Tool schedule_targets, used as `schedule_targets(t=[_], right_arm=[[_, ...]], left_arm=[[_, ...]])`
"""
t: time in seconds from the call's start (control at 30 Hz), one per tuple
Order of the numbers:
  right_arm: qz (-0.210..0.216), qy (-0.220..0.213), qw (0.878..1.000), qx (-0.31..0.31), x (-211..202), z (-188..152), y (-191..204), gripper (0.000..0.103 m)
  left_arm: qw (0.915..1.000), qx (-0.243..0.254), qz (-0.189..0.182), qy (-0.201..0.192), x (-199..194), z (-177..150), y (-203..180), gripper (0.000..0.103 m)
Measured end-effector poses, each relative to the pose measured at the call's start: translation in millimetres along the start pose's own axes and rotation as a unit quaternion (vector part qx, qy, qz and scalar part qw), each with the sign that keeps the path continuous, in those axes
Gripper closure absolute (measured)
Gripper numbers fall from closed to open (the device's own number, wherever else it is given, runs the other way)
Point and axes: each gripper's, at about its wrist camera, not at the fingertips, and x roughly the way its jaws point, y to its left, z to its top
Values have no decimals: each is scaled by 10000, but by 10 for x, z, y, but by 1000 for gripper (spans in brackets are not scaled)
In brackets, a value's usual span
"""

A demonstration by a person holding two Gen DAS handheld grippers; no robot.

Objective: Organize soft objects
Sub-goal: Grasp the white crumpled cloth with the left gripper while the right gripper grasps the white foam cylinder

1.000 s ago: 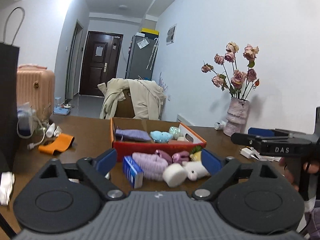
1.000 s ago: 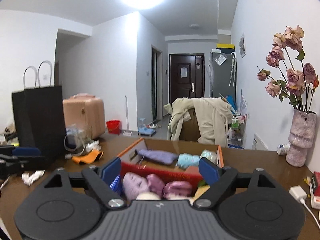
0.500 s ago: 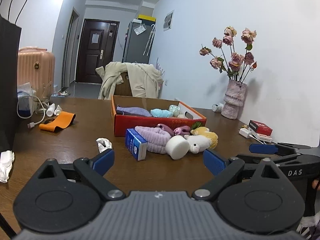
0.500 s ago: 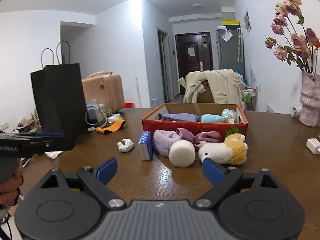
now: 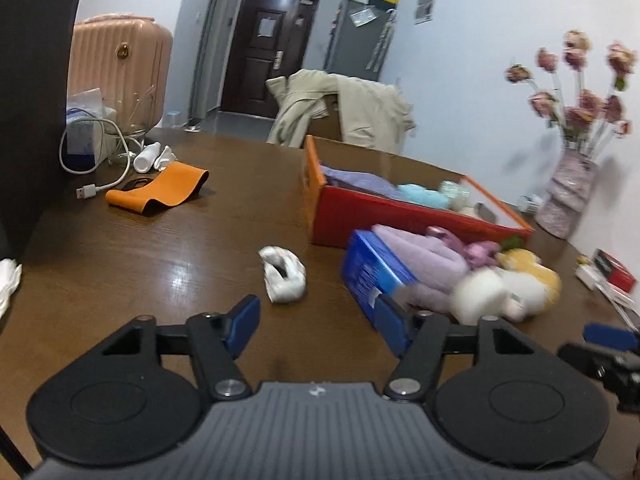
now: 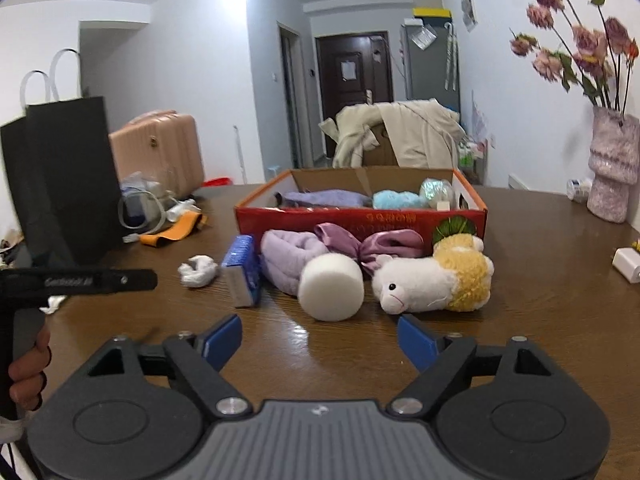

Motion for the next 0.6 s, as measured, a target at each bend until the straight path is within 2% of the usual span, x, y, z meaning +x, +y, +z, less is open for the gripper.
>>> schedule_targets(t=[0.2,0.3,0.37,0.43,0.53,0.57,0.6], right_arm=[[-114,69,9998,165,495,127,-47,26],[-105,109,9997,165,712,189,-13,27],[-119,59,9998,171,819,228,3,28],[-168,54,9997,171,923,257,9,28],[-215,199,9994,156,1072,268,-4,39],[-203,260,9993,153,1098,263,-10,47],[-193,269,9993,149,1107,259,-17,48]], left_arm=[[9995,12,249,203,556,171,9,42],[9990,25,247,378,771,190,21,47],[9984,-47,211,522,876,194,57,60],[9981,-105,115,595,933,183,84,66],[9986,-52,100,524,952,162,87,80],[9987,-42,43,499,945,156,91,85],[9988,-23,-17,491,942,162,89,87]])
